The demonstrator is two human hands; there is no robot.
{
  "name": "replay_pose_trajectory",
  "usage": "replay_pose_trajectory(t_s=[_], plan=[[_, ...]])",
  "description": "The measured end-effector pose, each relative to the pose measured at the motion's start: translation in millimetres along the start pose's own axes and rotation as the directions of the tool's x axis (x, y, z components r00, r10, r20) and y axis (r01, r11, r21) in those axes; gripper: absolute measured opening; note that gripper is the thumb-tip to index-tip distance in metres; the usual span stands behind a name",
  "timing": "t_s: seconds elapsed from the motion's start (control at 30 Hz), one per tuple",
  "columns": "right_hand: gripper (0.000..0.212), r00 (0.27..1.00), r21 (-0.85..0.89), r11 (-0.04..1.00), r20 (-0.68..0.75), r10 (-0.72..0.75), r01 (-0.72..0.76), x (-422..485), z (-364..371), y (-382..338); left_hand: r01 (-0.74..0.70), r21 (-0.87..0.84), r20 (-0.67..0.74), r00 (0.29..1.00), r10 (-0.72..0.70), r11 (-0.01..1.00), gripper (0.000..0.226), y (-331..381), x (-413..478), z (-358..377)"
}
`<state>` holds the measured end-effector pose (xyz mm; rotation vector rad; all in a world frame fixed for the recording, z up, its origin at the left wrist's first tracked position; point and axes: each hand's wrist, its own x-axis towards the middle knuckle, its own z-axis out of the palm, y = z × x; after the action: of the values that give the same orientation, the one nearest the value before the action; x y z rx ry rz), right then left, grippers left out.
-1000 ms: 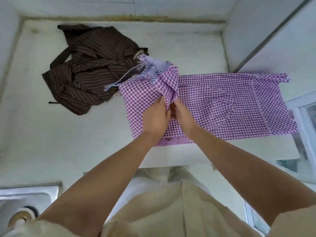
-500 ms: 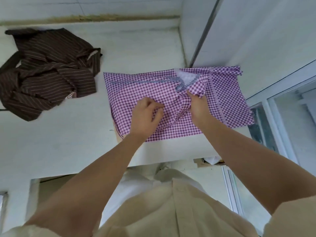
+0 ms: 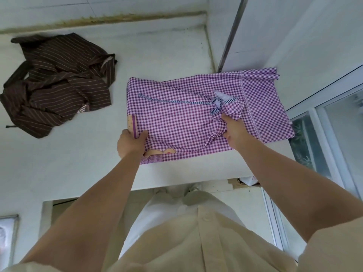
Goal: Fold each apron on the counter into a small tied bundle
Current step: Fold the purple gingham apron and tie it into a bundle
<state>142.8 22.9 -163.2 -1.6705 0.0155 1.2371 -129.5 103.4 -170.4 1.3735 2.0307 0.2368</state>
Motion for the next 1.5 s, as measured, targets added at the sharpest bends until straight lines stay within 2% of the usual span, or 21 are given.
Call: replay_pose_trajectory(t_s=[0.13, 0.4, 0.47, 0.53, 0.6, 0.7, 0.83, 0.93, 1.07, 1.17, 1.23, 1.27, 1.3, 1.4, 1.43, 1.5], plan=[[0.047, 0.997, -0.028, 0.999, 0.073, 0.031, -0.029, -8, 35, 12, 0.001, 0.03, -0.077, 0.997, 0.002, 1.0, 0.044, -22, 10, -26], [0.042, 0.971, -0.056, 0.994, 0.216, 0.1, -0.089, -33, 110, 53, 0.06, 0.22, -0.229, 0.973, -0.008, 0.974, 0.046, -81, 40, -84], [0.041, 0.968, -0.036, 0.995, 0.229, 0.098, -0.092, -35, 117, 59, 0.049, 0.344, -0.307, 0.95, 0.063, 0.938, 0.052, -88, 44, -86], [0.048, 0.969, -0.033, 0.996, 0.229, 0.093, -0.087, -37, 119, 61, -0.078, 0.436, -0.34, 0.908, 0.244, 0.897, 0.05, -86, 42, -83], [0.068, 0.97, -0.031, 0.998, 0.235, 0.063, -0.058, -39, 115, 57, -0.284, 0.473, -0.246, 0.867, 0.434, 0.834, 0.044, -73, 35, -72], [0.085, 0.988, 0.021, 0.999, 0.15, -0.041, 0.039, -45, 106, 47, -0.511, 0.472, -0.019, 0.809, 0.588, 0.718, 0.038, -49, 25, -49], [0.075, 0.998, 0.085, 0.995, 0.005, -0.057, 0.056, -47, 88, 33, -0.71, 0.48, 0.265, 0.678, 0.686, 0.516, 0.057, -40, 12, -20], [0.074, 1.0, 0.17, 0.985, -0.006, -0.008, 0.009, -45, 72, 34, -0.821, 0.441, 0.437, 0.549, 0.712, 0.363, 0.063, -28, -1, -2], [0.079, 0.998, 0.087, 0.996, 0.053, -0.035, 0.03, -50, 67, 37, -0.93, 0.28, 0.516, 0.354, 0.78, 0.236, 0.056, 11, -22, 20], [0.11, 0.995, -0.067, 0.992, 0.018, -0.101, 0.102, -53, 64, 35, -0.969, 0.207, 0.621, 0.236, 0.747, 0.135, 0.054, 31, -37, 37], [0.098, 0.982, -0.153, 0.971, 0.0, -0.188, 0.186, -52, 59, 33, -0.99, 0.107, 0.632, 0.136, 0.763, 0.088, 0.049, 32, -41, 42], [0.086, 0.976, -0.183, 0.96, -0.012, -0.219, 0.213, -48, 57, 33, -0.993, 0.061, 0.601, 0.118, 0.79, 0.102, 0.047, 29, -42, 42], [0.078, 0.971, -0.219, 0.949, -0.026, -0.238, 0.227, -44, 52, 33, -0.988, 0.044, 0.553, 0.145, 0.82, 0.145, 0.044, 26, -41, 42], [0.056, 0.97, -0.364, 0.905, -0.017, -0.242, 0.219, -32, 41, 35, -0.948, 0.158, 0.397, 0.317, 0.861, 0.276, 0.039, 15, -33, 35], [0.041, 0.968, -0.433, 0.872, 0.003, -0.251, 0.228, -29, 39, 34, -0.933, 0.21, 0.357, 0.351, 0.866, 0.292, 0.038, 12, -30, 33], [0.004, 0.95, -0.519, 0.808, 0.023, -0.311, 0.277, -28, 36, 28, -0.914, 0.276, 0.291, 0.376, 0.88, 0.299, 0.038, 11, -27, 30]])
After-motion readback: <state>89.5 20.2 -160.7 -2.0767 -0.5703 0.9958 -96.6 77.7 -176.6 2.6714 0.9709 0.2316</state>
